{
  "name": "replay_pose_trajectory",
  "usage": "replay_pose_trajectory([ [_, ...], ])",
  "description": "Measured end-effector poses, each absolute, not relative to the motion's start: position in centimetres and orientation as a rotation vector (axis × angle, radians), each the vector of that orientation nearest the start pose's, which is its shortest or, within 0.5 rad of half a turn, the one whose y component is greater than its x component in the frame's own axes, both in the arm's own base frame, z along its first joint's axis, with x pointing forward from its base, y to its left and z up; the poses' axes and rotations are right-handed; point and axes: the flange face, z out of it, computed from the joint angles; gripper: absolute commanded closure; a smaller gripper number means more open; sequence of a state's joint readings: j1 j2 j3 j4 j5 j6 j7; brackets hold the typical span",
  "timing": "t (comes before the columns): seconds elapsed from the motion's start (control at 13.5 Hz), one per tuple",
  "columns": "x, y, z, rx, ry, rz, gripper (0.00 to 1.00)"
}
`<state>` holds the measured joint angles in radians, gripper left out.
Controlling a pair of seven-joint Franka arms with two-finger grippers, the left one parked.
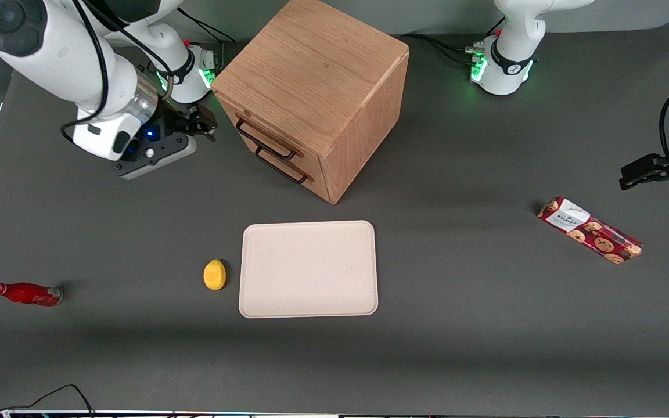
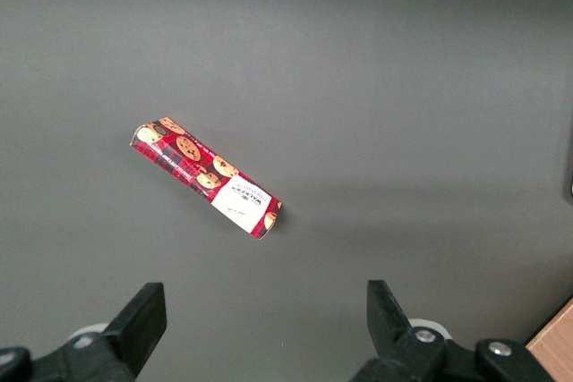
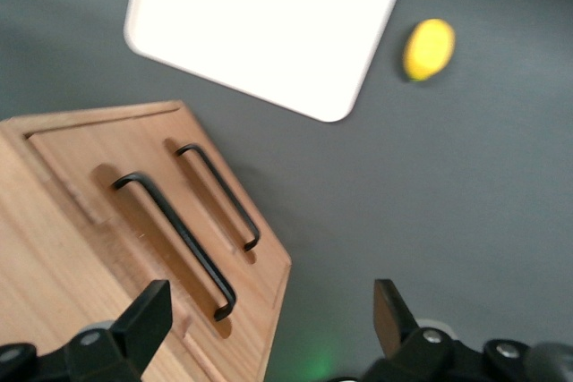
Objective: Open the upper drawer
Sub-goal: 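Move the right gripper toward the upper drawer's black handle, then hook the right gripper onto the upper drawer's black handle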
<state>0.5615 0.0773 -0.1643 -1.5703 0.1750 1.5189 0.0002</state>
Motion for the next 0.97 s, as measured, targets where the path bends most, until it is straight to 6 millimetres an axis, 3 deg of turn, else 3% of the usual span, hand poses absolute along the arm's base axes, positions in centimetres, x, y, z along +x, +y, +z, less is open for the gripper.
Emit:
replay_pose_trajectory([
  [0.37, 52.4, 24.9, 51.6, -2.765, -0.755, 0.4, 0.0],
  [0.74, 50.5, 28.1, 48.0, -2.735, -0.829, 0.45, 0.0],
  [0.97, 50.2, 28.1, 45.8, -2.739, -0.817, 0.477, 0.0],
])
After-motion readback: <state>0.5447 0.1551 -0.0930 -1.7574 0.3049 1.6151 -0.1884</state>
